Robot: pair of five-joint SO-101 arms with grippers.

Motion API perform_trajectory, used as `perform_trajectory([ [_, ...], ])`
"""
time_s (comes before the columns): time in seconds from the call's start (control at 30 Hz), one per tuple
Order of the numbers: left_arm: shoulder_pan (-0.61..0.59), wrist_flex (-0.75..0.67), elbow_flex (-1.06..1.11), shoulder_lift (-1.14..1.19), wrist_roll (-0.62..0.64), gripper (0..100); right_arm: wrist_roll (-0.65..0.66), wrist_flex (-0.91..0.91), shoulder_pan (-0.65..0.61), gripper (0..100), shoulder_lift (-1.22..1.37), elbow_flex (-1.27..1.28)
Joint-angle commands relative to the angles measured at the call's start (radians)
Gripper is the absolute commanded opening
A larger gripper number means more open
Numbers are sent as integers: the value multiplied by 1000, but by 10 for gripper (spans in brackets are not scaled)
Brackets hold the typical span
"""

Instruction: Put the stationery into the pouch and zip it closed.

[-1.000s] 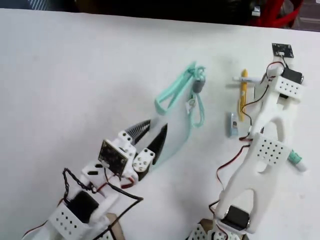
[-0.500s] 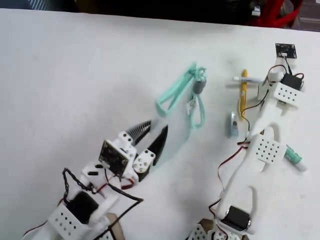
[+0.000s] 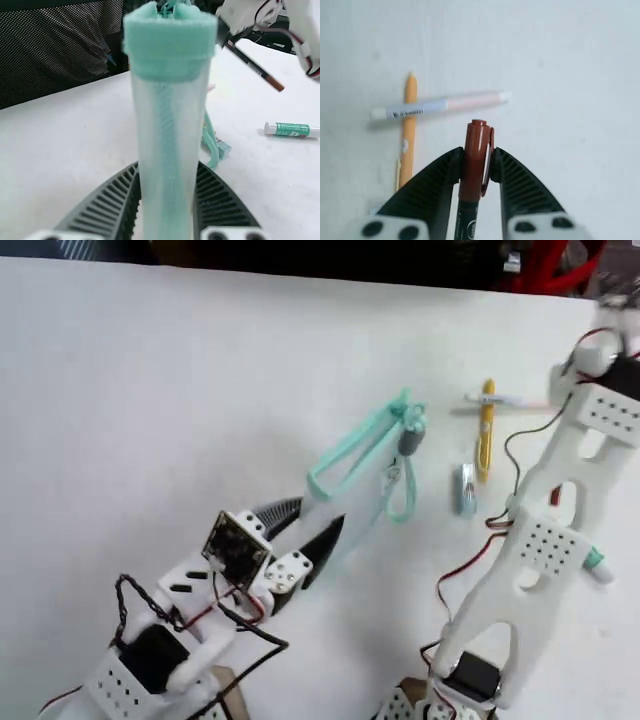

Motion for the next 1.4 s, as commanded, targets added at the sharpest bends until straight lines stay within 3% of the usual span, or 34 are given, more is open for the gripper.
perform_trajectory([
  [0.0, 18, 35, -48, -2, -2, 138, -9, 7, 2, 19, -294, 51],
  [0.3, 12, 94, -80, -4, -6, 136, -9, -1, -128, 19, -987, 770],
  [0.43, 12, 95, -80, -4, -6, 135, -11, -1, -274, 19, -1277, 914],
  [0.57, 12, 92, -78, -4, -6, 135, -46, -4, -522, 19, -1486, 919],
  [0.7, 12, 89, -78, -4, -6, 135, -120, -88, -739, 19, -1541, 924],
  [0.97, 10, 87, -77, -4, -6, 135, -419, -314, -906, 19, -1524, 987],
  [1.23, 10, 87, -78, -4, -8, 135, -516, -720, -932, 19, -1534, 1333],
  [1.37, 10, 87, -78, -4, -8, 135, -514, -746, -934, 19, -1538, 1442],
])
